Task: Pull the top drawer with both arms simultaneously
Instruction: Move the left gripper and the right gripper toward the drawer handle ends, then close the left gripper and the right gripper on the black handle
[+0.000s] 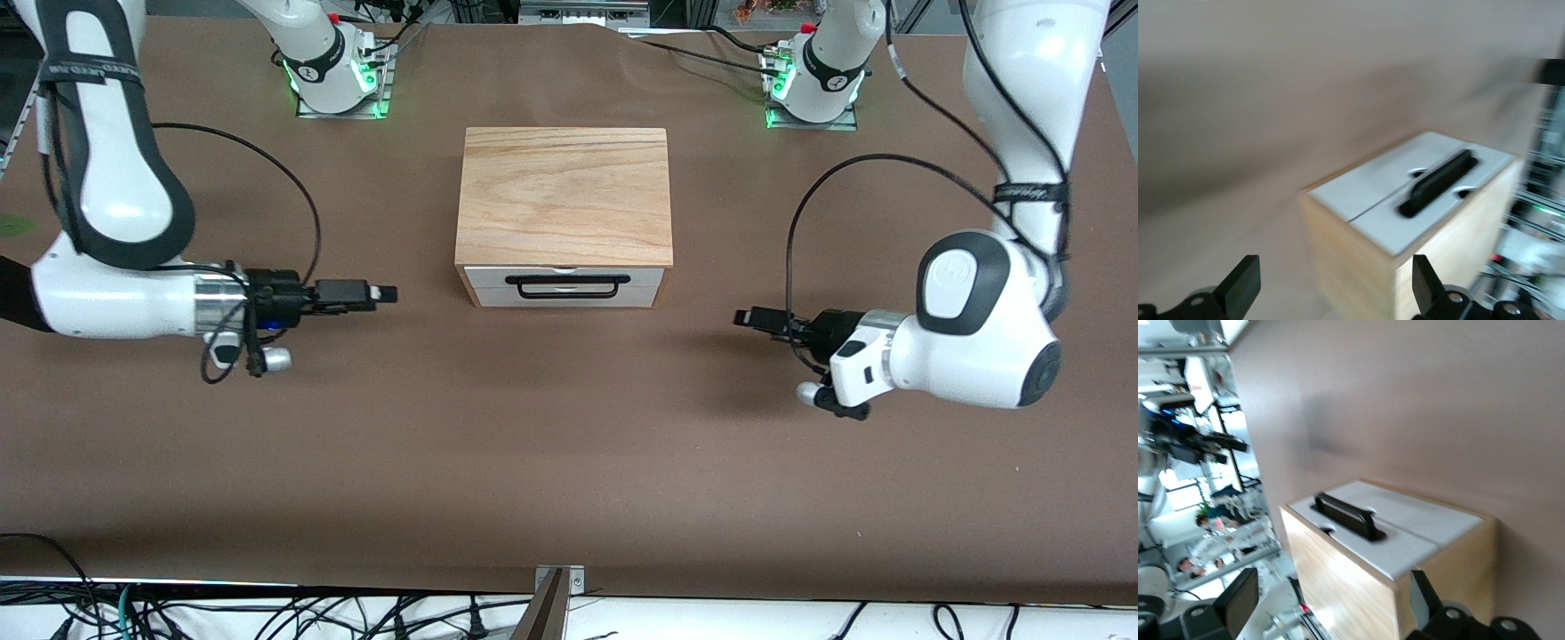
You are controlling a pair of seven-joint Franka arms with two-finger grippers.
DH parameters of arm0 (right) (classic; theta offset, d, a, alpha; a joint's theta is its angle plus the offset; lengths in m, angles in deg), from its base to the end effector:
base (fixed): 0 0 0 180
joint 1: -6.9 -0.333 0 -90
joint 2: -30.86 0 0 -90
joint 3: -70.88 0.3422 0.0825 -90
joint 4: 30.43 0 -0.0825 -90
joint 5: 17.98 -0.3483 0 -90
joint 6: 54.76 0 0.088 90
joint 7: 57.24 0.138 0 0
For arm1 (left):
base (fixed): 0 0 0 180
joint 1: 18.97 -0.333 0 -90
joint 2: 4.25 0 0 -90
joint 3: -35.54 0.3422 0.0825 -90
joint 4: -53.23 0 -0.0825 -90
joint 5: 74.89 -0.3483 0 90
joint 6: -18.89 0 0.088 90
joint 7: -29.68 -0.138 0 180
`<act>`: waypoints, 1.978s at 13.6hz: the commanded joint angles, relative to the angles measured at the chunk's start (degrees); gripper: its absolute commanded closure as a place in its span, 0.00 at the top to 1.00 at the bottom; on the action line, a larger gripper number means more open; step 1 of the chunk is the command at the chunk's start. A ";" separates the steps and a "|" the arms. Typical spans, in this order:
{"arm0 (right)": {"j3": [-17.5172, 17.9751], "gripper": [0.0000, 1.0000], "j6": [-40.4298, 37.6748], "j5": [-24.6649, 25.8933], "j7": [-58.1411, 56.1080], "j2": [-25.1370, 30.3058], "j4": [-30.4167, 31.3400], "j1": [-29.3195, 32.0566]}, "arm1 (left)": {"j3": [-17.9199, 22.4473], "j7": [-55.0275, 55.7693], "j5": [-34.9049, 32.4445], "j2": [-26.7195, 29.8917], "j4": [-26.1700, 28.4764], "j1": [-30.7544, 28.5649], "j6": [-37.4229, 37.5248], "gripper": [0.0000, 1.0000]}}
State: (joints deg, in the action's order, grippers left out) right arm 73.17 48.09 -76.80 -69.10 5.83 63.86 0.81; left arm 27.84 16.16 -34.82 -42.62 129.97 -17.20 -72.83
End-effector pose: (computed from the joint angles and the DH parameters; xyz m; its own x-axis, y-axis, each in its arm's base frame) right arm 0.6158 0.1865 0.4024 0.9742 0.0628 -0.2167 -0.1456 -0.5584 -0.8167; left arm 0.6490 -0.1756 0.3543 0.9210 -0.3087 -0.2375 -0.0457 -0.6912 0.7212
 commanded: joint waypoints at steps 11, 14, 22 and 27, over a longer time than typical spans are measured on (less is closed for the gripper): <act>2.27 0.88 3.23 -32.24 -38.05 -8.09 10.64 -5.78 | -2.66 -18.57 24.78 -5.83 12.82 3.77 -9.53 1.00; 2.27 0.64 3.32 -32.68 -44.29 -10.99 10.74 -6.75 | -5.39 -18.65 26.02 -5.84 13.88 3.68 -9.80 1.00; 2.36 0.36 2.79 -32.68 -45.27 -12.50 10.82 -7.71 | -7.33 -27.96 29.53 -7.15 17.13 3.94 -9.97 0.97; 2.36 0.38 2.97 -32.68 -45.45 -12.93 11.35 -8.86 | -7.68 -28.32 31.03 -7.42 16.78 4.03 -11.11 0.71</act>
State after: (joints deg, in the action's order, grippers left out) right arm 75.36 50.84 -108.34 -113.38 -7.19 74.37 -7.62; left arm 20.34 -10.18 -5.82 -50.20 146.52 -13.29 -82.71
